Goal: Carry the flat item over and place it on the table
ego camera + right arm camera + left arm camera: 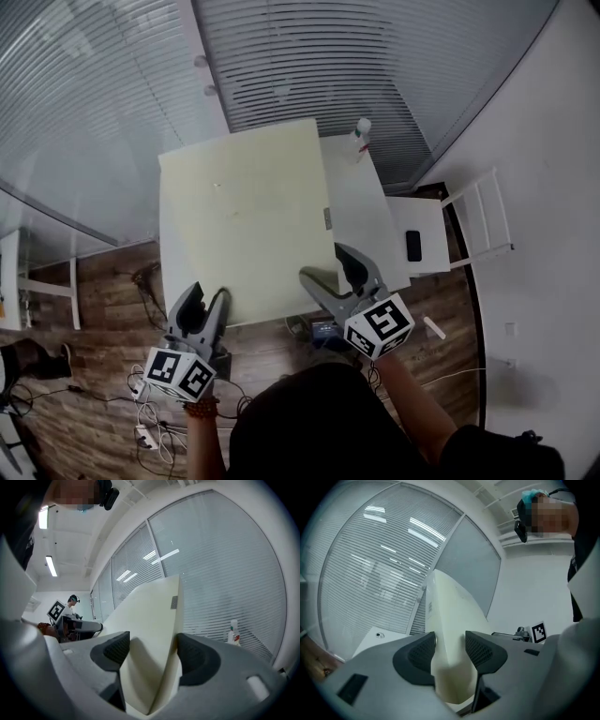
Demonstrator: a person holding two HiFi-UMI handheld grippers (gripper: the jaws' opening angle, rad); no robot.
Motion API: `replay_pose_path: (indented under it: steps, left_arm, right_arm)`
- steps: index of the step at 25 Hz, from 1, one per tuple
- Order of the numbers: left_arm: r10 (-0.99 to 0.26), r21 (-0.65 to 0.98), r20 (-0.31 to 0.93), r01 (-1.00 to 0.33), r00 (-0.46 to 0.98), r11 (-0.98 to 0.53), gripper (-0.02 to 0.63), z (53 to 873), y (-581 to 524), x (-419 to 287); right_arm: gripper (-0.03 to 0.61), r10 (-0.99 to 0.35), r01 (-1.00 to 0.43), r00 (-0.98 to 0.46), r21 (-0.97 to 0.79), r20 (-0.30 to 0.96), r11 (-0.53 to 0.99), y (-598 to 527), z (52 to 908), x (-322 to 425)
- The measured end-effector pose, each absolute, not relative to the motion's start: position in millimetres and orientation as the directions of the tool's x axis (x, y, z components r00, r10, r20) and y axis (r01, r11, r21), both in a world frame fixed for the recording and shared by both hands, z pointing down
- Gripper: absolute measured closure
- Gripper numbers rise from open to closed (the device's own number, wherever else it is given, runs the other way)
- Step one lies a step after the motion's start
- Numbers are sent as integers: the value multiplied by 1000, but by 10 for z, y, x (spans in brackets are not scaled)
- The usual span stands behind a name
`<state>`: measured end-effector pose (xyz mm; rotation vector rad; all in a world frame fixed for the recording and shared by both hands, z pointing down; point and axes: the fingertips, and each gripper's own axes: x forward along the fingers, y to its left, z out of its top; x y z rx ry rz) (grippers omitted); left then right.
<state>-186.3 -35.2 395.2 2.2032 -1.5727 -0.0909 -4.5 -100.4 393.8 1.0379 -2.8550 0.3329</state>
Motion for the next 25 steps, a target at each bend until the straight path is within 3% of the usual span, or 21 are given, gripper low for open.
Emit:
replay_pose_path:
  steps: [25]
  left_arm:
    - [-773,531,449,-829,449,-174,413,5414,-617,-1408]
  right_arm:
    - [267,-512,-629,-764,-277,393,727,-1252,5309,409]
